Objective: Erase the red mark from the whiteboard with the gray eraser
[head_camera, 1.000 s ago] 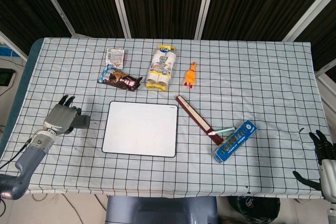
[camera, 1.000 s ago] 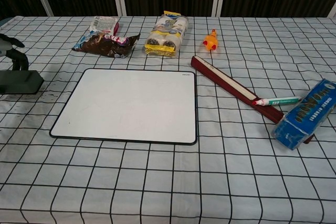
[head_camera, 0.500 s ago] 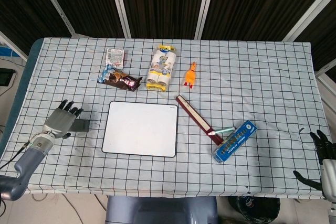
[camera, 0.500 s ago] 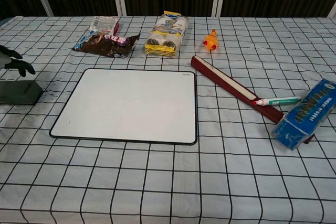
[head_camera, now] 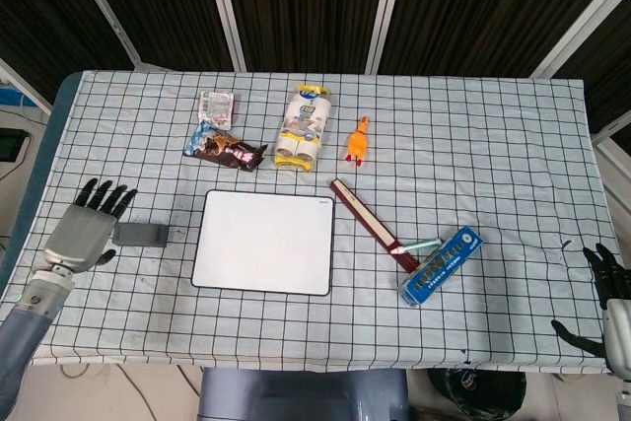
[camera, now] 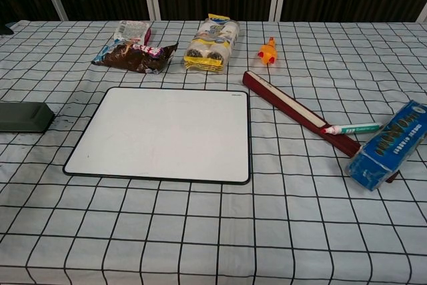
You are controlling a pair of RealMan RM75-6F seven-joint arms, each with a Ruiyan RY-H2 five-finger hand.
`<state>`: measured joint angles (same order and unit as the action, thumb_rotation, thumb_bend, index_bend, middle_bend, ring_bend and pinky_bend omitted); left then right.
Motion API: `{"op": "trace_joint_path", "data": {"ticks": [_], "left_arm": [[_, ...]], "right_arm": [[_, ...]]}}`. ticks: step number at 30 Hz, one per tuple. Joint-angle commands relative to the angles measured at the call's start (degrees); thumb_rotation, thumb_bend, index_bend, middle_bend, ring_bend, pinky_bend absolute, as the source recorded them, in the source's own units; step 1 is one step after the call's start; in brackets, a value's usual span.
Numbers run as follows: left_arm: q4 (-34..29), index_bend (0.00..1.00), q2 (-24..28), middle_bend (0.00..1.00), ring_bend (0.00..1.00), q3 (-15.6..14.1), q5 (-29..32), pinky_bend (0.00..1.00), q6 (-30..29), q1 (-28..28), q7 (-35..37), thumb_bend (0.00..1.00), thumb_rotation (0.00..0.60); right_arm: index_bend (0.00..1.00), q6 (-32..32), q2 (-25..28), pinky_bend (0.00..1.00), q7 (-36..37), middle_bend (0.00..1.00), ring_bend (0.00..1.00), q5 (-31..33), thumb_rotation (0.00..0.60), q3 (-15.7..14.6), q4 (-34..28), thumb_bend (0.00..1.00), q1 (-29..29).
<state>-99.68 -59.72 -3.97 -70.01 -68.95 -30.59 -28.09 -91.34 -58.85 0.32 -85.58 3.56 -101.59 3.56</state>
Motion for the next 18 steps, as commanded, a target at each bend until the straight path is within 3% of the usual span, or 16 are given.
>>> {"op": "trace_joint_path", "data": {"ticks": [1, 7, 18], "left_arm": [[-5.77, 0.00, 5.94, 0.04, 0.00, -1.19, -6.75, 0.00, -8.05, 5.87, 6.17, 0.14, 0.600], [-6.11, 0.00, 9.18, 0.03, 0.00, -4.31, -16.21, 0.00, -16.57, 12.60, 11.34, 0.14, 0.600], [-2.75, 0.00, 9.24, 0.03, 0.00, -5.25, -21.75, 0.00, -22.65, 19.32, 15.97, 0.14, 0.600]], "right_arm": [[0.01, -0.12, -0.02, 0.19, -0.08, 0.05, 0.14, -0.13, 0.600, 0.00, 0.02, 0.14, 0.02], [0.01, -0.36, -0.10, 0.19, -0.28, 0.05, 0.14, -0.35, 0.600, 0.02, 0.09, 0.14, 0.04], [0.01, -0.96, -0.28, 0.19, -0.74, 0.05, 0.14, -0.78, 0.600, 0.12, 0.51, 0.15, 0.13]]}}
